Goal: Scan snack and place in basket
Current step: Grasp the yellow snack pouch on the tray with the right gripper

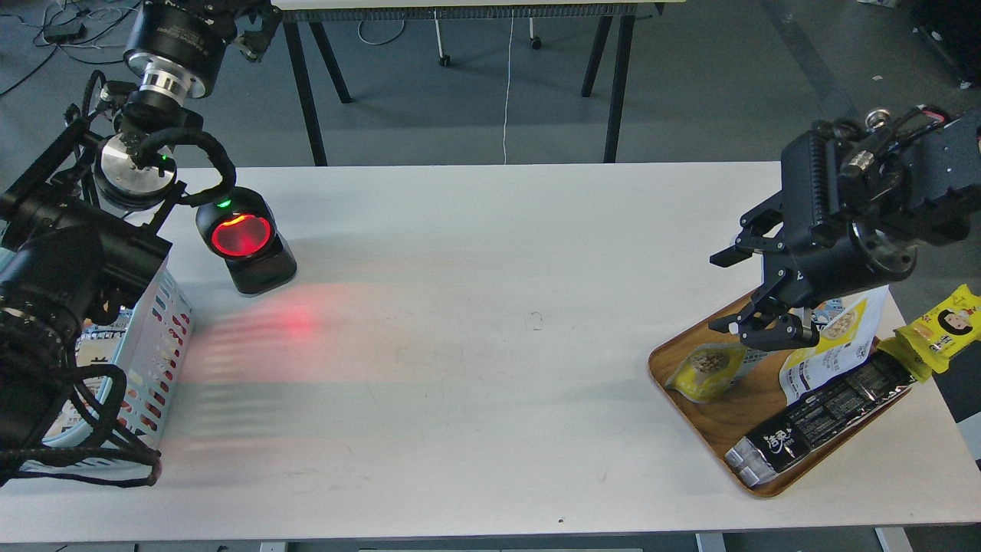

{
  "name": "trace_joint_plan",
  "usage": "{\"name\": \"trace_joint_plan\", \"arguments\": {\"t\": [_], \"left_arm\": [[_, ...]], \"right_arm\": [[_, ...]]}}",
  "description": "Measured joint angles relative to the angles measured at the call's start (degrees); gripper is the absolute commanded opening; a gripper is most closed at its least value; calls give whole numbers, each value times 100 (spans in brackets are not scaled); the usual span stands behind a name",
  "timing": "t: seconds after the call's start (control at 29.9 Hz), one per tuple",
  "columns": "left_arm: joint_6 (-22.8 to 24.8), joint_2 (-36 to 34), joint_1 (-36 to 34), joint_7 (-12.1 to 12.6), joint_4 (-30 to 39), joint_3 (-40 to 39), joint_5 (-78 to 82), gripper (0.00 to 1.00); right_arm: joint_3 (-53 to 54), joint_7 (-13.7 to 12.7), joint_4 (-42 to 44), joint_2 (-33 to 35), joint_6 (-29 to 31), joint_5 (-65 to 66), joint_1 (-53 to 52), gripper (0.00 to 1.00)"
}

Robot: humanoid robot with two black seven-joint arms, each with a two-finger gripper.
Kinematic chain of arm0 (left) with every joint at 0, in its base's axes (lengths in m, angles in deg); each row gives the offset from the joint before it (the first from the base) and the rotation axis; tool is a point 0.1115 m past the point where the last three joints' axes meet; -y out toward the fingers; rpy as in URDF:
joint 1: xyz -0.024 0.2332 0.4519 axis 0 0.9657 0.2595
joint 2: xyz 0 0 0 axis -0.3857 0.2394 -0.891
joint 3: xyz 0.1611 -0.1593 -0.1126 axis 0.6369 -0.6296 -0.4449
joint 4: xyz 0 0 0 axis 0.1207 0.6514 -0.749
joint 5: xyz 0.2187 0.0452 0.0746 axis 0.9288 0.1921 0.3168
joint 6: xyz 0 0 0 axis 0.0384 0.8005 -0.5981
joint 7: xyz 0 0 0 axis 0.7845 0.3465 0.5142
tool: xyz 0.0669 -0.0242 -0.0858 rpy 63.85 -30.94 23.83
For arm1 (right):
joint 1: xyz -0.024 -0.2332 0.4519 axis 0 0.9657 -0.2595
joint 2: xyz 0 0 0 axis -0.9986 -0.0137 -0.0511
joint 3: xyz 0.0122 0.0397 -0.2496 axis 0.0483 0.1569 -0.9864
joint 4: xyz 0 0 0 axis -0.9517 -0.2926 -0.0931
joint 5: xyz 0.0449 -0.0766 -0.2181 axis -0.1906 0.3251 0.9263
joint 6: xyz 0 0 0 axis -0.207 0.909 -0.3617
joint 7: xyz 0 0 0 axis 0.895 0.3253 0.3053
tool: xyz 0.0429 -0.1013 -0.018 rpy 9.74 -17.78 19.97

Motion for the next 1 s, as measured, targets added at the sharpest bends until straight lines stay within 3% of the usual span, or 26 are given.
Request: {"name": "trace_joint_plan", "arguments": {"t": [0.33,1.0], "left_arm": [[15,5,8,9,-1,8,0,100],[-6,38,86,9,-2,9,8,100]], "right_arm": [[-466,0,-226,177,-109,513,43,65],[-447,1,115,-263,-149,545,511,28]]}}
